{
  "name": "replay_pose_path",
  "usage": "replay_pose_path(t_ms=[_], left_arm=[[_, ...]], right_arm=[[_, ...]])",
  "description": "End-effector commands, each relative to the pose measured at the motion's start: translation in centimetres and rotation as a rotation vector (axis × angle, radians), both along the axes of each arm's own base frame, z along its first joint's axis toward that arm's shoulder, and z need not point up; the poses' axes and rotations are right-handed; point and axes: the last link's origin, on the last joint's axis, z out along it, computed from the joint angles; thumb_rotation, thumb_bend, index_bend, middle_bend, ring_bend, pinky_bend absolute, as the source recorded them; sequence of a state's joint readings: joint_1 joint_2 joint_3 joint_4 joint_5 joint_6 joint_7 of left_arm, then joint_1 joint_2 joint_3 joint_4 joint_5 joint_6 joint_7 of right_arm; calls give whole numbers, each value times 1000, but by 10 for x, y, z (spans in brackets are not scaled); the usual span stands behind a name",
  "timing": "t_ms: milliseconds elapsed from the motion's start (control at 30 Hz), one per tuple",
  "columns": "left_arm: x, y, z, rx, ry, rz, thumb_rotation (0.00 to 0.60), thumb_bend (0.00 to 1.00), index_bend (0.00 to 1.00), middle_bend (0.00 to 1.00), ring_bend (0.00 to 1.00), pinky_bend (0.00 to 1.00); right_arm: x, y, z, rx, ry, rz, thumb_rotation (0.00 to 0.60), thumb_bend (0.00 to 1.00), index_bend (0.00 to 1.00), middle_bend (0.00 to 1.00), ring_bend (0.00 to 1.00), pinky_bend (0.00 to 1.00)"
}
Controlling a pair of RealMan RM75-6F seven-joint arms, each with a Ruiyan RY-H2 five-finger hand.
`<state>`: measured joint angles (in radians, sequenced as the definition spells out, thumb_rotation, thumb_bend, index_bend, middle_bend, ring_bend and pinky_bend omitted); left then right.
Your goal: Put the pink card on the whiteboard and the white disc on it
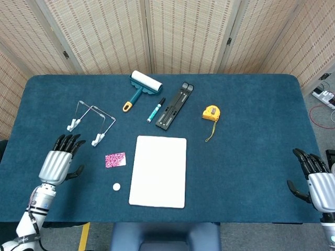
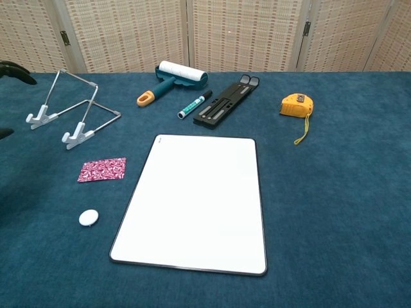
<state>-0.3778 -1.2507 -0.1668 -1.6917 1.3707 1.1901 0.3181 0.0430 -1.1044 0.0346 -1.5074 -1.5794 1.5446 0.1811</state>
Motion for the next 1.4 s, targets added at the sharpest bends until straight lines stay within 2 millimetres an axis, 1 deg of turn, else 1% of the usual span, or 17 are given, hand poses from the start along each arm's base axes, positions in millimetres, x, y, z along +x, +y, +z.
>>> replay_pose_path(t_ms=[33, 167, 300, 433, 500, 633, 767, 1100, 1400], left_arm=[[13, 15, -13, -51, 27, -9, 600, 377, 189, 115, 89, 0], [23, 24, -29, -102, 44, -3, 600, 377, 193, 115, 89, 0], [28, 31, -45, -139, 56, 10, 600, 376, 202, 123, 94, 0], [29, 34, -53, -152, 63, 18, 600, 376, 221, 177, 142, 0], [32, 36, -65, -180, 80, 26, 600, 376, 229, 188, 154, 0], [33, 37, -78, -213, 107, 52, 600, 376, 231, 182, 128, 0], [33, 38, -89, -231, 119, 80, 600, 376, 234, 174, 123, 0], [31, 42, -109, -240, 130, 117, 600, 375, 236, 168, 122, 0], [29, 45, -115, -239, 138, 143, 600, 375, 247, 156, 115, 0]], right_arm=[[-1, 1, 1, -1, 0, -1, 600, 368, 48, 126, 143, 110], [-3, 2, 2, -4, -1, -7, 600, 368, 48, 126, 142, 110], [-4, 3, 3, -6, -2, -10, 600, 368, 48, 126, 143, 110], [-5, 2, 3, -6, -1, -12, 600, 368, 48, 126, 143, 110], [-6, 2, 3, -4, -2, -15, 600, 368, 48, 126, 143, 110], [-7, 2, 3, -3, -3, -20, 600, 368, 48, 126, 142, 110], [-8, 1, 3, -3, -3, -21, 600, 368, 48, 126, 142, 110], [-7, 1, 3, -2, 1, -22, 600, 368, 48, 126, 142, 110], [-7, 3, 4, -4, 2, -28, 600, 368, 48, 126, 142, 110]])
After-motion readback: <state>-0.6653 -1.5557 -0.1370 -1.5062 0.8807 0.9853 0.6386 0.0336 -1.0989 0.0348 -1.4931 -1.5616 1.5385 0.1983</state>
